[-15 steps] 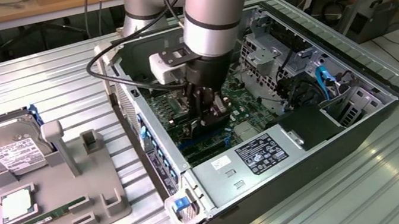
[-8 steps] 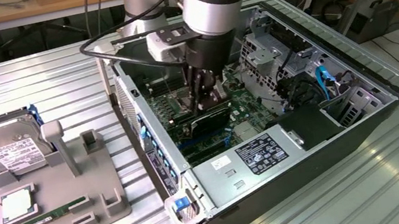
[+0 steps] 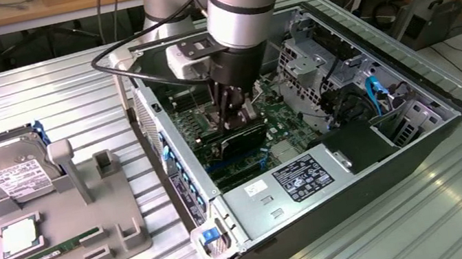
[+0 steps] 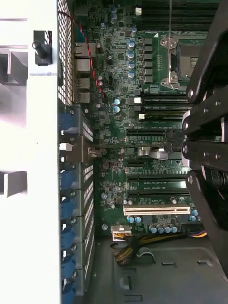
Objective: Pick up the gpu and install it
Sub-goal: 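Press down on the gpu until it lock into place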
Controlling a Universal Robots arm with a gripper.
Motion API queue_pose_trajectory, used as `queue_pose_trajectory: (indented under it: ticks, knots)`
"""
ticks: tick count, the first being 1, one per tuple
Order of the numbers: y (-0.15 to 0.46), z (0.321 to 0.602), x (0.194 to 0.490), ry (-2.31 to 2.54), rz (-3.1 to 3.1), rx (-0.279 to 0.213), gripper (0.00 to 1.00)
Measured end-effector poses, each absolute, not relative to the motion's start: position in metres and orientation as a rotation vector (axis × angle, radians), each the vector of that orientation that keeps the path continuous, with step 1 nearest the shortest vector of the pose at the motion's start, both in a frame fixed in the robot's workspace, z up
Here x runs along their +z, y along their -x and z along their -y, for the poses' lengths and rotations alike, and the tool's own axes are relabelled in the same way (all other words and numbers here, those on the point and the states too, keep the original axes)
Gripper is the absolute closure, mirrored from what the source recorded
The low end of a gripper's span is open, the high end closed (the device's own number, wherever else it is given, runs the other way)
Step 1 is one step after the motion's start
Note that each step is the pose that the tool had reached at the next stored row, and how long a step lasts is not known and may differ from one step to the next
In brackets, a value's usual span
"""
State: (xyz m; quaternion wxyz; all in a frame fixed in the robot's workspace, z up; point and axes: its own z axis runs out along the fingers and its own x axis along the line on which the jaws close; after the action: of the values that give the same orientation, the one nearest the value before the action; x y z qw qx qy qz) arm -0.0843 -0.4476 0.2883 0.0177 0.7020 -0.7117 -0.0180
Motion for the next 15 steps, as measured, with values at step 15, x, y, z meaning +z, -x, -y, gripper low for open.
queue_pose_trajectory:
  ticks: [15]
  knots:
    - [0.087,0.448,0.268,-2.178,2.208,-0.050,0.89]
